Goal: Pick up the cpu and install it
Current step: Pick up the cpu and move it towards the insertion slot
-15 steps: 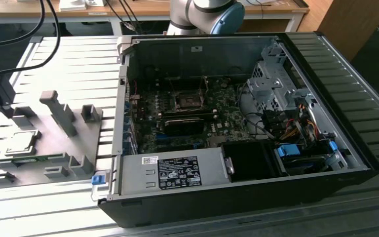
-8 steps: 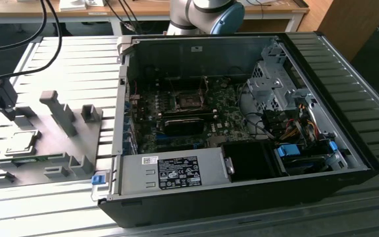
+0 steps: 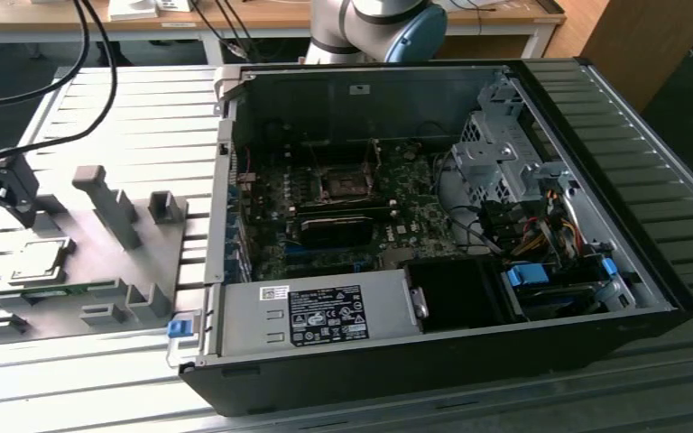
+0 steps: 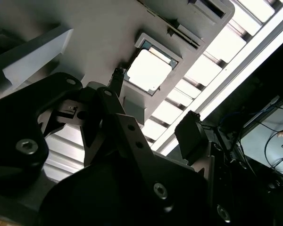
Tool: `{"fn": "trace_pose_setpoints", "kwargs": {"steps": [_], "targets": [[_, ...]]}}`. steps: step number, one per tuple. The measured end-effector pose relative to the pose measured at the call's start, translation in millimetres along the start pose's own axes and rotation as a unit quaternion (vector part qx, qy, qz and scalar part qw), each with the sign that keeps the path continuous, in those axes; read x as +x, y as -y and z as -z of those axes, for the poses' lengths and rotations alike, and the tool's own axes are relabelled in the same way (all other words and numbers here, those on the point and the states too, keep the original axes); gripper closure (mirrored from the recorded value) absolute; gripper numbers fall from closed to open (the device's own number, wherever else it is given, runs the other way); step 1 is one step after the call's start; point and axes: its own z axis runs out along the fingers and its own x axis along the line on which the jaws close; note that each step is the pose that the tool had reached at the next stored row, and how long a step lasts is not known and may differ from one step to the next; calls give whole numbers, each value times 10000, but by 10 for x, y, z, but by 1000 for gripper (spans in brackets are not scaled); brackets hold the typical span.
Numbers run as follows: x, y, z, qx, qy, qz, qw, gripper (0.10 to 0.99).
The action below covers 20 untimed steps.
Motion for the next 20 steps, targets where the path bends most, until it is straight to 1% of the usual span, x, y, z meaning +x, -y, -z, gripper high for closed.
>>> {"fn": "trace_pose_setpoints", "kwargs": {"steps": [5,20], "targets": [[-1,2,-35,2,0,-1,10000,369],[-5,5,-88,9,0,-1,10000,369]]}}
